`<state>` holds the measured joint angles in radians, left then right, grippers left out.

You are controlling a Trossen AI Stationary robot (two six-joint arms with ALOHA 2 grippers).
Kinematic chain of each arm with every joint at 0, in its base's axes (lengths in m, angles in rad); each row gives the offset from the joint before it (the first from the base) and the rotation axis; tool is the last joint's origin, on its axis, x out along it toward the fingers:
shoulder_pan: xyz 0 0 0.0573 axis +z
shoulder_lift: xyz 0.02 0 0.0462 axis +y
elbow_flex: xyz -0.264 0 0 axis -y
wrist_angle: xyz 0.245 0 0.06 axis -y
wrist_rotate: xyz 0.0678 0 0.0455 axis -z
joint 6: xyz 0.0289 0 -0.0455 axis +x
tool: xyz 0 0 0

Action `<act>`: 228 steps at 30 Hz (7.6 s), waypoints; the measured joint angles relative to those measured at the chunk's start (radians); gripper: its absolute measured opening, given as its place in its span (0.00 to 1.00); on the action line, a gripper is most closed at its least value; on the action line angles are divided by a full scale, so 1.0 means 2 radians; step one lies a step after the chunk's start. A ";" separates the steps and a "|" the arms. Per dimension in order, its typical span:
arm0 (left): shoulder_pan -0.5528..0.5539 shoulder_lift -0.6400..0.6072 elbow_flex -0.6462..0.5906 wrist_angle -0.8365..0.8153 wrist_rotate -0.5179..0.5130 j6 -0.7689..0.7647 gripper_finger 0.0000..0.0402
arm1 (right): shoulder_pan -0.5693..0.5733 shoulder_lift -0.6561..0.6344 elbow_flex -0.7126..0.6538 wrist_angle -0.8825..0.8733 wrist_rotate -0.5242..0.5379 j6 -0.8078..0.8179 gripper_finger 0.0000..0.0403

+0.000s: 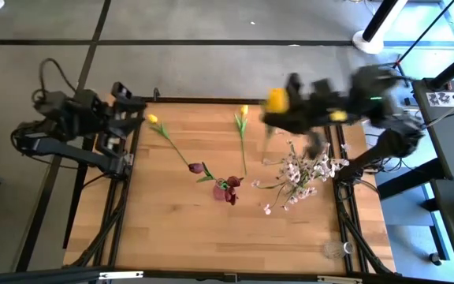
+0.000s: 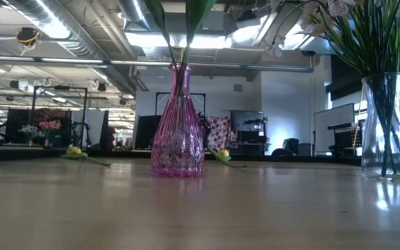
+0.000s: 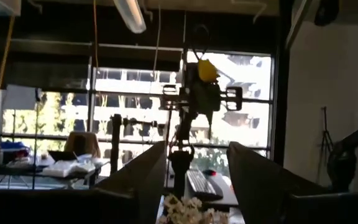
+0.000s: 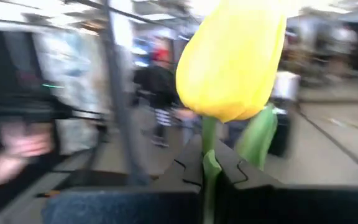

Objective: Sort flowers into vase by color
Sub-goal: Put the bottom yellow flower into the bottom transparent vase, then put the right yellow flower into the bottom transparent vase

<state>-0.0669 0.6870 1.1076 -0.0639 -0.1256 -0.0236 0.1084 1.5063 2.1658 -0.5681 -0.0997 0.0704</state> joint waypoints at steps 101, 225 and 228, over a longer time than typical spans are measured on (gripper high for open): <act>0.025 0.159 0.000 0.033 -0.334 -0.186 0.42 | 0.584 -0.352 -0.275 -0.438 0.305 0.421 0.53; 0.083 0.092 -0.001 -0.164 0.047 -0.140 0.42 | -0.366 0.078 -0.224 0.198 -0.082 0.279 0.02; 0.074 0.091 -0.001 -0.164 0.059 -0.138 0.42 | -0.337 -0.002 -0.224 0.196 -0.102 0.227 0.01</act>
<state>0.0818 0.8688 1.1065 -0.3910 -0.0071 -0.2995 -0.5660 1.5028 1.7185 -0.1768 -0.3037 0.5252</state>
